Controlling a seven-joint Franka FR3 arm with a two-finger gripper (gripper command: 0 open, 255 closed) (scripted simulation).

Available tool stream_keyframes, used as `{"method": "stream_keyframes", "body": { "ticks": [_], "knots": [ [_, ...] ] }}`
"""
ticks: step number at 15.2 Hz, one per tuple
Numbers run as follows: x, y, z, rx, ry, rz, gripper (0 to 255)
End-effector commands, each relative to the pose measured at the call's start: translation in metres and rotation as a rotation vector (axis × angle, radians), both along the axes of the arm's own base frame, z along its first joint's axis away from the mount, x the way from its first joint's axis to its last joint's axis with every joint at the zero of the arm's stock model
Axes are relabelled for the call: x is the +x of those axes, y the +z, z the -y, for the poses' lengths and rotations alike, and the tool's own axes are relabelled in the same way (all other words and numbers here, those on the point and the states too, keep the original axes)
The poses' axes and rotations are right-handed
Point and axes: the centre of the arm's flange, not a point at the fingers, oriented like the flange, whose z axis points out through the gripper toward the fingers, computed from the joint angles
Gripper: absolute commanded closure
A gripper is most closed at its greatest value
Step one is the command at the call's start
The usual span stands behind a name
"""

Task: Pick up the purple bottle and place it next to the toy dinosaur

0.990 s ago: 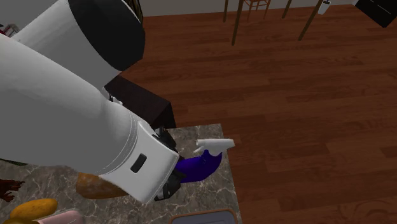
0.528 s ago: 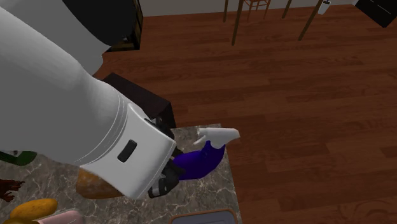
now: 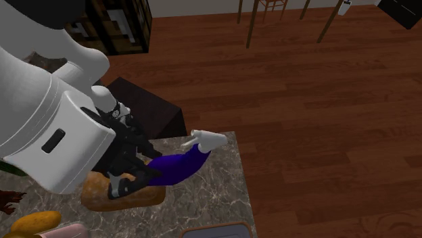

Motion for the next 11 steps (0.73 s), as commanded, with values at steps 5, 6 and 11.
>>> {"method": "stream_keyframes", "body": {
  "ticks": [5, 6, 11],
  "knots": [
    [-0.075, -0.002, 0.027, -0.001, 0.001, 0.000, 255],
    [-0.087, -0.002, 0.031, -0.001, 0.001, 0.000, 255],
    [-0.149, -0.001, 0.054, -0.001, 0.001, 0.000, 255]
  ]
}}
